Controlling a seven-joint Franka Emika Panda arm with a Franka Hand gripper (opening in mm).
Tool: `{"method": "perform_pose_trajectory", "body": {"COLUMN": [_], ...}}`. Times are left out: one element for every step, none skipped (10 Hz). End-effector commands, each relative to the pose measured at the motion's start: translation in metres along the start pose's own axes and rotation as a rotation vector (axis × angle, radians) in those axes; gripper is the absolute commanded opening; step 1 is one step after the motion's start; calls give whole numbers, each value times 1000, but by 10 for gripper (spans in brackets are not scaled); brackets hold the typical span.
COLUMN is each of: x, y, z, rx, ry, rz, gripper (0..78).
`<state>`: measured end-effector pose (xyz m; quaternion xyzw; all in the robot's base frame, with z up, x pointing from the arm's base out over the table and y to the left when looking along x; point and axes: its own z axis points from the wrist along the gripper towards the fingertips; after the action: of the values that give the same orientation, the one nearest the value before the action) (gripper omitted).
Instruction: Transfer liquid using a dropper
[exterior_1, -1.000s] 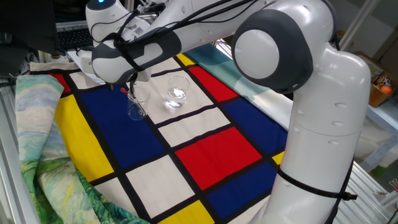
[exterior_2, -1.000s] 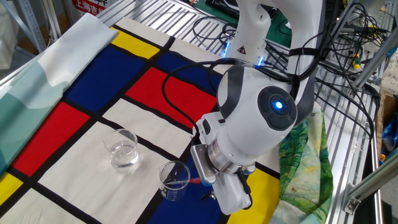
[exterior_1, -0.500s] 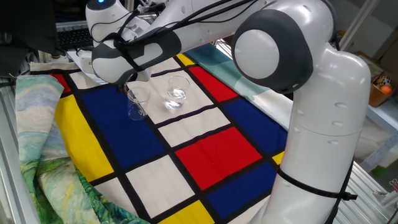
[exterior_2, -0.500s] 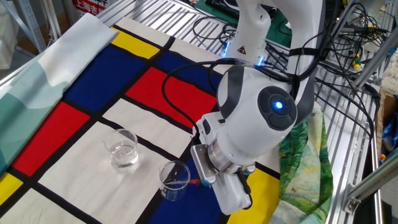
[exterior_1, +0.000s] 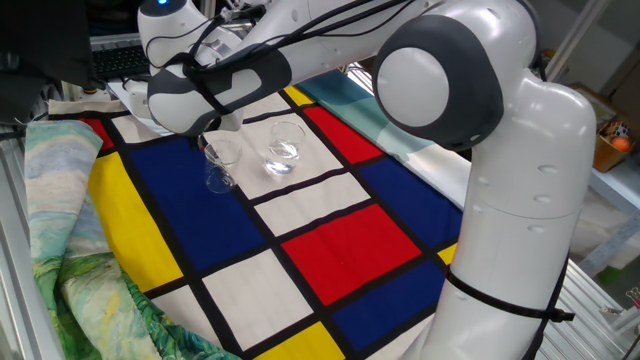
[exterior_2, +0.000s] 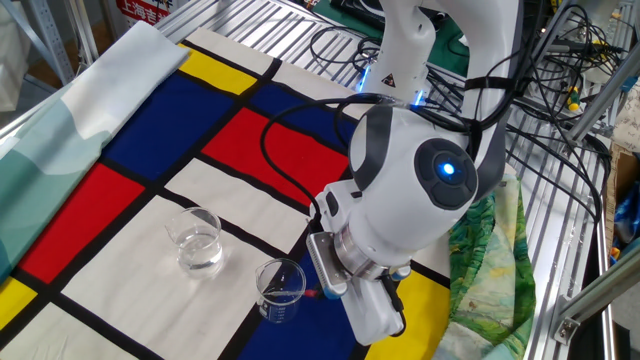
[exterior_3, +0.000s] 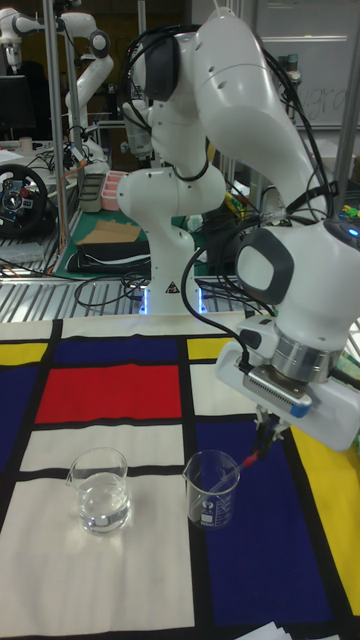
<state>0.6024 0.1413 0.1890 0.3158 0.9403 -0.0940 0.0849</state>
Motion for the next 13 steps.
{"method": "perform_pose_trajectory", "body": {"x": [-11,-18,-24,-29,-35,-37,-43,-47,-52,-56,-59,-60,-65], "y": [-17,-24,-27,-29,-31,-33,-36,-39,-42,-45,-48,-48,-51], "z": [-41,-55,-62,-68,-74,-77,-84,-88,-95,-101,-105,-106,-112], "rx": [52,54,43,49,49,50,50,33,25,25,20,19,10], "ry": [56,95,118,133,161,171,190,212,231,240,245,246,268], "rz": [-116,-157,-179,-201,-227,-237,-252,-257,-268,-272,-271,-271,-277], "gripper": [12,12,12,12,12,12,12,12,12,12,12,12,12]}}
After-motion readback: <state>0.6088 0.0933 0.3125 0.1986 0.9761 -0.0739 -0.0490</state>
